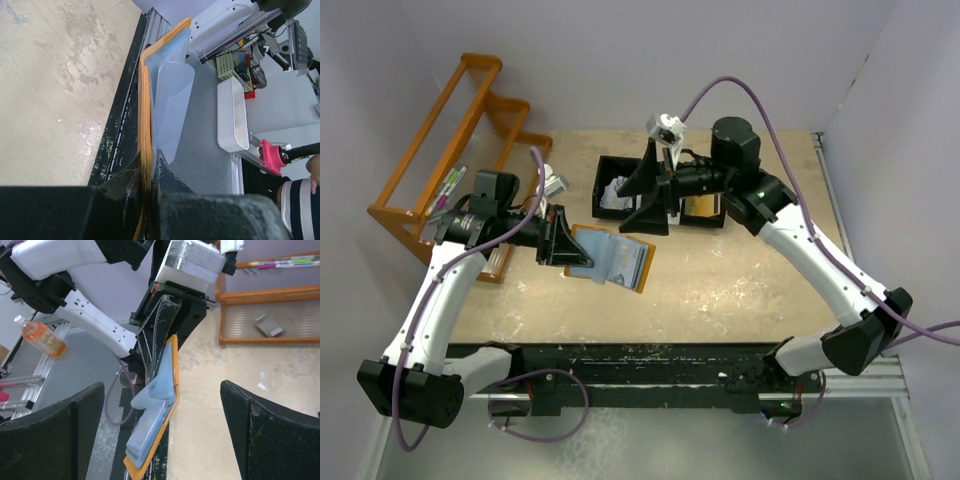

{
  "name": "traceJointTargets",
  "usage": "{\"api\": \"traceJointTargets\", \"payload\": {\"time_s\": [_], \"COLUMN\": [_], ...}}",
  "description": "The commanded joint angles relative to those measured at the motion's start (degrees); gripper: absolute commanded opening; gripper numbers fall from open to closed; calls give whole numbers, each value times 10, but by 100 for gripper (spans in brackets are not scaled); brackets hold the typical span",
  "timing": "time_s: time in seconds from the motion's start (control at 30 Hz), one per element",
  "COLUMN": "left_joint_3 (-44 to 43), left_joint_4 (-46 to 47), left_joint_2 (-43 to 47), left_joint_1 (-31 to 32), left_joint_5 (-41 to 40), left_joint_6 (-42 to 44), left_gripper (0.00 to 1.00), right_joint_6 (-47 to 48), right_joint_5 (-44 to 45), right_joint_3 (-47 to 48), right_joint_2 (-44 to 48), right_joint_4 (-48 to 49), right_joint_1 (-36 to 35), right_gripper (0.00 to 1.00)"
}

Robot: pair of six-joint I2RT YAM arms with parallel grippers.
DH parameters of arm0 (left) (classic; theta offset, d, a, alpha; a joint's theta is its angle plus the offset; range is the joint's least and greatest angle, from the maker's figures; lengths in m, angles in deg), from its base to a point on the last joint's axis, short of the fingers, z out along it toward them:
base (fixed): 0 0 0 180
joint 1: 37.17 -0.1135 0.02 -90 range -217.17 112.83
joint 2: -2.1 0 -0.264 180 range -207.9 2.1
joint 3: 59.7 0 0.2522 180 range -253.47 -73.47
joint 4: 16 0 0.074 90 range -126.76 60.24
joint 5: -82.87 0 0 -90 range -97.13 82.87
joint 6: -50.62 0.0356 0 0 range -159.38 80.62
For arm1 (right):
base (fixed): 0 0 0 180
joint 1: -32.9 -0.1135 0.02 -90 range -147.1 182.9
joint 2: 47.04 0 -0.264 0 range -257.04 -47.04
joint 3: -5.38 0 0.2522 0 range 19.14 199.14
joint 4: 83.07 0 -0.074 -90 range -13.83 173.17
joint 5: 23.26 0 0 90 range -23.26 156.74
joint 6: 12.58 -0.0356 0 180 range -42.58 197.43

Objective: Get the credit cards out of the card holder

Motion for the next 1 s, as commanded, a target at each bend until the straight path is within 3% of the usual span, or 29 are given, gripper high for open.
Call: {"api": "traceJointTargets", "payload": {"time_s": [0.0,0.1,0.5,0.6,0.93,0.97], "left_joint_3": [-28,-30,-36,-39,-56,-60], "left_joint_4": [3,3,3,3,-4,-3], "left_joint_2": [-1,-1,-3,-4,-8,-9], "left_joint_1": [0,0,0,0,0,0], "left_joint_5": [48,57,80,80,69,63], "left_joint_6": [16,11,-2,-4,6,7], "left_gripper": [0,0,0,0,0,3], "right_joint_6": [63,92,90,87,115,115], "right_joint_5": [-5,-10,-38,-42,-3,0], "right_joint_3": [34,53,-29,-31,-11,-12], "right_joint_2": [-33,-56,-10,-18,-39,-38], "right_joint_4": [-52,-94,-60,-49,-117,-115], "right_joint_1": [-32,-43,-44,-50,-69,-69], "right_gripper": [98,95,84,76,29,23]}}
